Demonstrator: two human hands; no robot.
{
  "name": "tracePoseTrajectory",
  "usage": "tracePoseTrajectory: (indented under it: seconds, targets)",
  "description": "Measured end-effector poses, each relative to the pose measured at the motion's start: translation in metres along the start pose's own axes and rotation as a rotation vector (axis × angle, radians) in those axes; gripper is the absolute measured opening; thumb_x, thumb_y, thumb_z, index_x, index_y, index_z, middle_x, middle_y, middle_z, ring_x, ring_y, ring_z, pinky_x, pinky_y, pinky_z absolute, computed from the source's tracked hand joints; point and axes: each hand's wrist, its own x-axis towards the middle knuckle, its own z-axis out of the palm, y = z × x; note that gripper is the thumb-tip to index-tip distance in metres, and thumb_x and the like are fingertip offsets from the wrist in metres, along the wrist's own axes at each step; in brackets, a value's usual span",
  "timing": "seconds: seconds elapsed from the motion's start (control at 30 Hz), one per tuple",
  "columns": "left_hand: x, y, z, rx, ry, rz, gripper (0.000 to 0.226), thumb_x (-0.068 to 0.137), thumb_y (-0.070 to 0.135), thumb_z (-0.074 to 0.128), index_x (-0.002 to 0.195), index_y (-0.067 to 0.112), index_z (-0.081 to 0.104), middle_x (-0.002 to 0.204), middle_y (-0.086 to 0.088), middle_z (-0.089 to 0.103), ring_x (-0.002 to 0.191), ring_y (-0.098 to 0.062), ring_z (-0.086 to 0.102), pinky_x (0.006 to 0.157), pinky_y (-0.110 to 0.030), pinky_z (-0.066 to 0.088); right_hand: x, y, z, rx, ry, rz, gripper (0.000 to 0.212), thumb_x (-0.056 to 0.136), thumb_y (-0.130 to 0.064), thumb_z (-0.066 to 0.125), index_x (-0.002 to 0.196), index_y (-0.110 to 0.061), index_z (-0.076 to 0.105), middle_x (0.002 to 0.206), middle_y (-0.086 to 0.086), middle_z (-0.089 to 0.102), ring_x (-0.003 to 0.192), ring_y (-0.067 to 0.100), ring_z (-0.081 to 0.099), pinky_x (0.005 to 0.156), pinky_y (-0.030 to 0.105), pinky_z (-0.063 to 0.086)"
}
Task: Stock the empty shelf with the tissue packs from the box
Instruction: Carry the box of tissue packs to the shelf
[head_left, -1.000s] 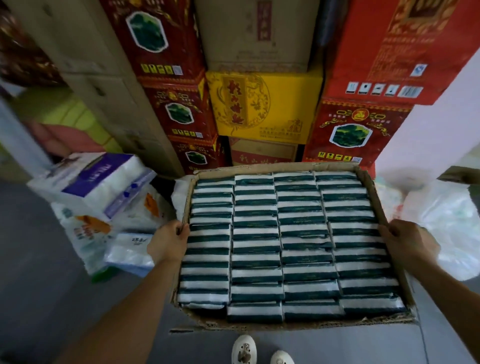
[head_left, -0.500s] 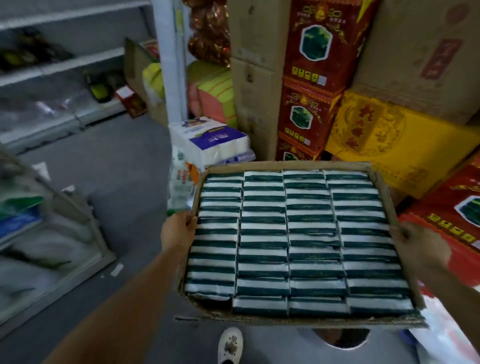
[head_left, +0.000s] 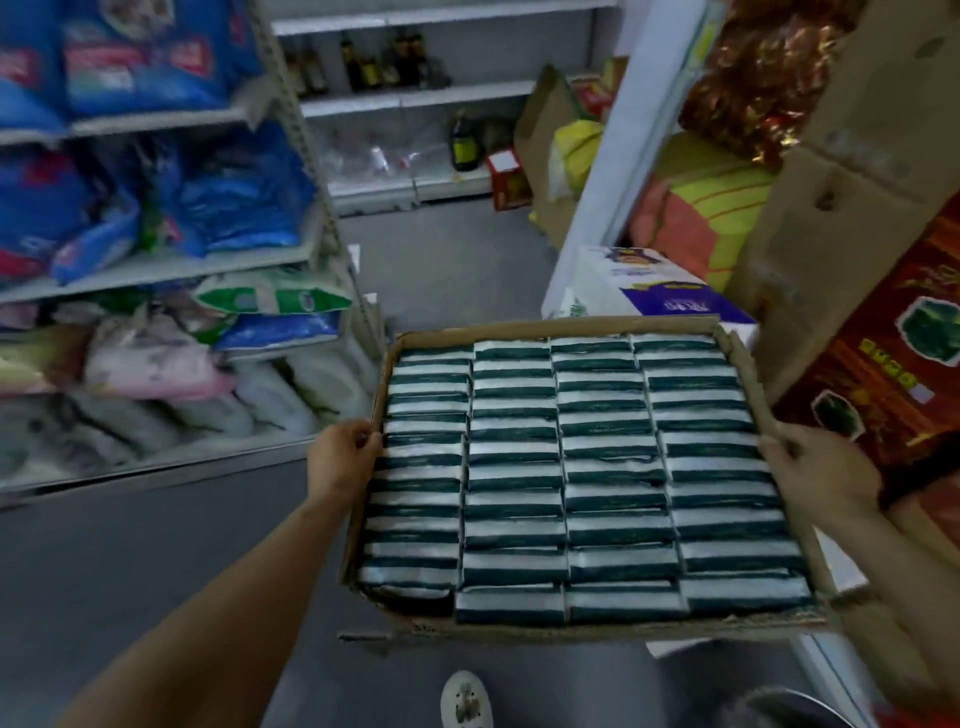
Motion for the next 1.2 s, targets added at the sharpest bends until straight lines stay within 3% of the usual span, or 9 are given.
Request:
tracePoseTrajectory:
  seconds: [0.1, 0.3, 0.5, 0.67, 0.8, 0.9, 1.03, 1.13, 1.2]
  targets:
    - [0.018, -0.044, -0.033, 0.014, 0.073, -0.093, 0.012, 0.088, 0.015, 0.066, 0.078, 0.011, 0.071, 0.065, -0.003, 0.067, 0.065, -0.022, 0.063, 0.058, -0.030, 0.041, 0.026, -0.062, 0.027, 0.069, -0.036, -0.063, 0.036, 0.096, -0.029, 0.054, 0.065, -0.011, 0.057, 0.059, 0.007, 0.054, 0.056, 0.025, 0.050, 0.048, 0.027, 0.029]
    - [0.040, -0.119, -0.092, 0.164, 0.255, -0.321, 0.013, 0.091, 0.028, 0.062, 0.086, 0.022, 0.072, 0.079, -0.007, 0.070, 0.077, -0.032, 0.065, 0.062, -0.031, 0.042, 0.067, -0.192, 0.076, 0.071, -0.097, -0.205, 0.028, 0.091, -0.026, 0.060, 0.066, -0.015, 0.057, 0.069, 0.013, 0.062, 0.069, 0.033, 0.058, 0.056, 0.033, 0.040]
    - [0.042, -0.185, -0.140, 0.203, 0.397, -0.482, 0.015, 0.094, 0.029, 0.059, 0.092, 0.021, 0.072, 0.087, -0.010, 0.070, 0.082, -0.033, 0.065, 0.064, -0.032, 0.043, 0.091, -0.309, 0.122, 0.101, -0.161, -0.409, 0.034, 0.092, -0.026, 0.060, 0.061, -0.010, 0.054, 0.059, 0.008, 0.055, 0.059, 0.029, 0.052, 0.055, 0.036, 0.044]
    - [0.040, -0.238, -0.169, 0.140, 0.481, -0.564, 0.015, 0.091, 0.022, 0.062, 0.082, 0.015, 0.071, 0.080, -0.011, 0.070, 0.075, -0.031, 0.064, 0.064, -0.034, 0.047, 0.115, -0.402, 0.159, 0.079, -0.273, -0.566, 0.037, 0.094, -0.028, 0.057, 0.062, -0.011, 0.054, 0.061, 0.008, 0.055, 0.059, 0.029, 0.052, 0.052, 0.032, 0.033]
    - [0.034, -0.267, -0.186, 0.106, 0.579, -0.690, 0.016, 0.089, 0.019, 0.065, 0.076, 0.011, 0.070, 0.073, -0.010, 0.068, 0.067, -0.027, 0.061, 0.060, -0.031, 0.041, 0.131, -0.478, 0.196, 0.133, -0.383, -0.657, 0.040, 0.095, -0.032, 0.055, 0.069, -0.003, 0.061, 0.063, 0.012, 0.061, 0.057, 0.026, 0.054, 0.053, 0.032, 0.039]
    - [0.030, -0.285, -0.198, 0.035, 0.632, -0.786, 0.020, 0.089, 0.018, 0.065, 0.069, 0.019, 0.065, 0.066, -0.004, 0.065, 0.066, -0.023, 0.062, 0.059, -0.031, 0.043, 0.140, -0.541, 0.226, 0.123, -0.455, -0.774, 0.041, 0.095, -0.036, 0.054, 0.068, -0.006, 0.062, 0.062, 0.010, 0.062, 0.058, 0.025, 0.058, 0.057, 0.037, 0.049]
    - [0.021, -0.306, -0.218, -0.045, 0.717, -0.900, 0.021, 0.087, 0.013, 0.066, 0.066, 0.015, 0.065, 0.065, -0.007, 0.065, 0.067, -0.028, 0.065, 0.062, -0.035, 0.048, 0.137, -0.629, 0.254, 0.116, -0.475, -0.896, 0.042, 0.095, -0.030, 0.055, 0.061, -0.006, 0.056, 0.057, 0.009, 0.057, 0.053, 0.025, 0.053, 0.052, 0.033, 0.041]
    - [0.014, -0.315, -0.234, -0.072, 0.817, -0.945, 0.016, 0.087, 0.007, 0.065, 0.072, 0.010, 0.070, 0.070, -0.005, 0.067, 0.066, -0.021, 0.061, 0.058, -0.025, 0.043, 0.120, -0.694, 0.273, 0.137, -0.487, -1.004, 0.044, 0.094, -0.028, 0.057, 0.055, -0.011, 0.050, 0.054, 0.007, 0.053, 0.051, 0.025, 0.050, 0.053, 0.033, 0.041]
    - [0.006, -0.323, -0.246, -0.092, 0.890, -0.981, 0.017, 0.086, 0.005, 0.065, 0.071, 0.013, 0.069, 0.068, -0.002, 0.065, 0.063, -0.015, 0.057, 0.053, -0.017, 0.039, 0.102, -0.737, 0.280, 0.166, -0.549, -1.054, 0.040, 0.095, -0.023, 0.057, 0.059, -0.005, 0.055, 0.056, 0.011, 0.055, 0.051, 0.025, 0.049, 0.051, 0.030, 0.036]
